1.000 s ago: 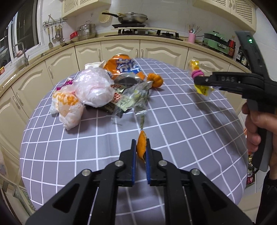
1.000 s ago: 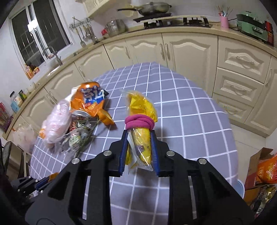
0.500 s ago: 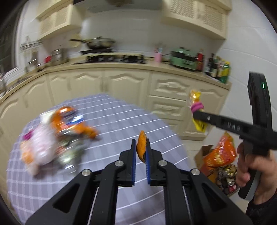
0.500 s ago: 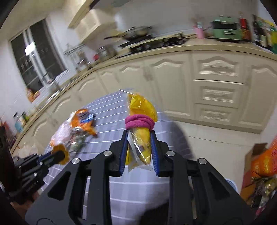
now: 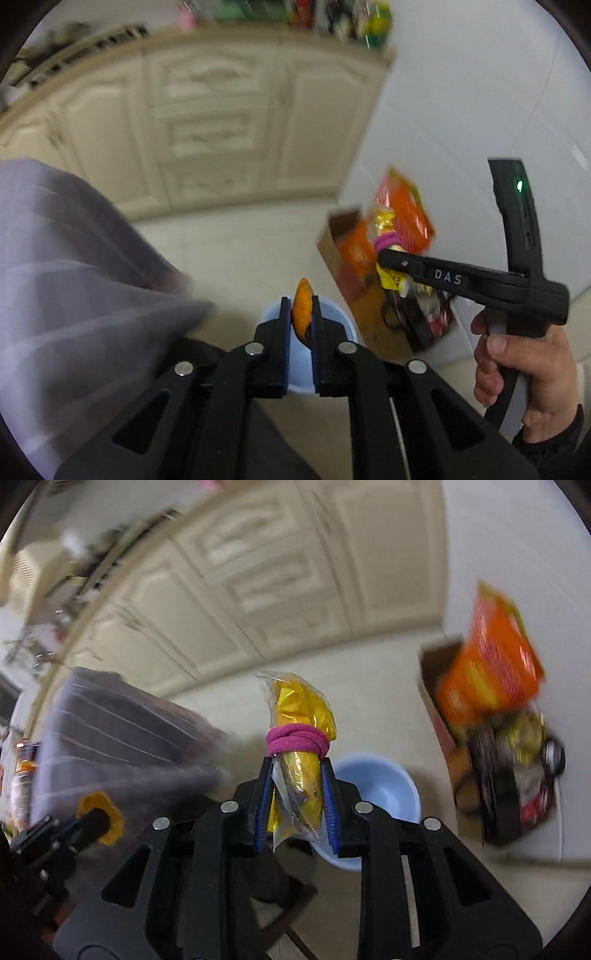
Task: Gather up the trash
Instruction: 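Carry both items to the blue bin and open both tools over it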
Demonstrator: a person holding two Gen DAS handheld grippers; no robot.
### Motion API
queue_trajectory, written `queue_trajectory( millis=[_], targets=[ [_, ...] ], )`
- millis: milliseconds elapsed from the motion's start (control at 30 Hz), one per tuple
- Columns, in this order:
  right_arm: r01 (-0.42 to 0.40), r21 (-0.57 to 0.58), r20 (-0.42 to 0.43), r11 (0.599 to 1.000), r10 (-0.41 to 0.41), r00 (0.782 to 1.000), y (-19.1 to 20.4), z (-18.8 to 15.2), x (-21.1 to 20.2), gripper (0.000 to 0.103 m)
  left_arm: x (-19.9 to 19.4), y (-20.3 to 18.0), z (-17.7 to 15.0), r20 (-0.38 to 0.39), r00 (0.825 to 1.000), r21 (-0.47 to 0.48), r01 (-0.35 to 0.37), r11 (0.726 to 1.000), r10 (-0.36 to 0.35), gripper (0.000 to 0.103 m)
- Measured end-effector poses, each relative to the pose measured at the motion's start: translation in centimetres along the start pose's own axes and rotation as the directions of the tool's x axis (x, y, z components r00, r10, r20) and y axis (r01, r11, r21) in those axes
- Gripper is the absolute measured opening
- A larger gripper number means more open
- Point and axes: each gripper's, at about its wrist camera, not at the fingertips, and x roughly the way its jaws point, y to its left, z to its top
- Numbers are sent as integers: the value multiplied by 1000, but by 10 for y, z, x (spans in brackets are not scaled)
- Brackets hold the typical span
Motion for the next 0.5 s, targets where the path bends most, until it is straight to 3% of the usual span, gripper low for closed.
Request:
queue_trajectory(
  millis=[200,300,333,367,400,433,500],
  targets=[
    [11,95,-105,995,-1,995,-45,-16,48,25,96,-9,-7,-194,980,-11,46,999,-47,9],
    [0,132,-132,991,18,991,-53,-17,62,28,120,-8,-5,-226,973,-6,50,999,-50,10],
    [4,145,-136,989,16,991,-56,-17,64,32,124,-6,-3,-235,971,-6,48,999,-48,14],
    [4,164,-132,986,18,991,-59,-17,65,51,128,-5,-2,-247,968,-9,49,999,-49,38],
    [4,175,-125,985,18,992,-60,-17,64,61,128,-2,-1,-246,968,-18,43,999,-46,54],
    [7,183,-118,983,15,993,-61,-18,62,66,123,0,1,-223,974,-24,29,999,-34,80],
    [4,193,-111,981,18,994,-65,-18,62,67,117,2,0,-185,982,-13,23,1000,-25,84]
  ],
)
